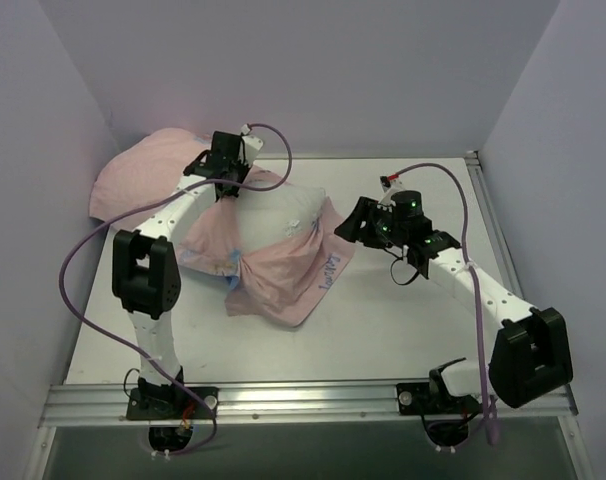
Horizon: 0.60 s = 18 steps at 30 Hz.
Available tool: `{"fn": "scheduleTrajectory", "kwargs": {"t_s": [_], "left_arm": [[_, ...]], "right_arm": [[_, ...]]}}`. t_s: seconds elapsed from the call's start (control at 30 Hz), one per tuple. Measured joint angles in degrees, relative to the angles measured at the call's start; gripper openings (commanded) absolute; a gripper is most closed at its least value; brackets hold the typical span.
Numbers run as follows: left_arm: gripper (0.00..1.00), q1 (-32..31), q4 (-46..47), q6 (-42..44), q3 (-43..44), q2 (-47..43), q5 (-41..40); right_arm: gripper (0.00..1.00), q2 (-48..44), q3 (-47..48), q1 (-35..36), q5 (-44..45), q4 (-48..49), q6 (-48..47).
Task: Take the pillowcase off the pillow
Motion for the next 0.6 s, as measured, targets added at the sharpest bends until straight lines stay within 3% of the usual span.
{"fn": "scheduleTrajectory", "kwargs": {"t_s": [0.1,0.13,0.23,0.27,0.43,0.6], "left_arm": [[0.24,-0.61,0.20,1.20,-0.52,-1.07,0.15],[0.49,-0.68,0.11,1.60,-0.52,-1.25,0.20],[0.90,-0.61,-0.04,2.82,-0.52,-1.95,0.59],[0.94,-0.50,-0.22,3.06,-0.39,-2.36,1.01],[0.94,-2.64,-5.75,3.15,2.29,-6.40,5.07],[0.94,-14.95,-11.06,5.99,8.35,-10.71,6.93]], "right_arm": [[0.70,6.36,4.79,-1.25,-0.68,0.35,-0.81],[0.70,8.79,6.91,-1.75,-1.09,0.92,-0.76],[0.70,16.68,12.83,-2.62,-2.36,4.02,-0.26],[0.68,18.86,14.08,-2.82,-2.62,4.96,-0.07],[0.68,26.03,16.26,-4.55,-4.46,6.75,1.86],[0.69,25.27,14.16,-8.68,-5.33,6.67,2.51]]}}
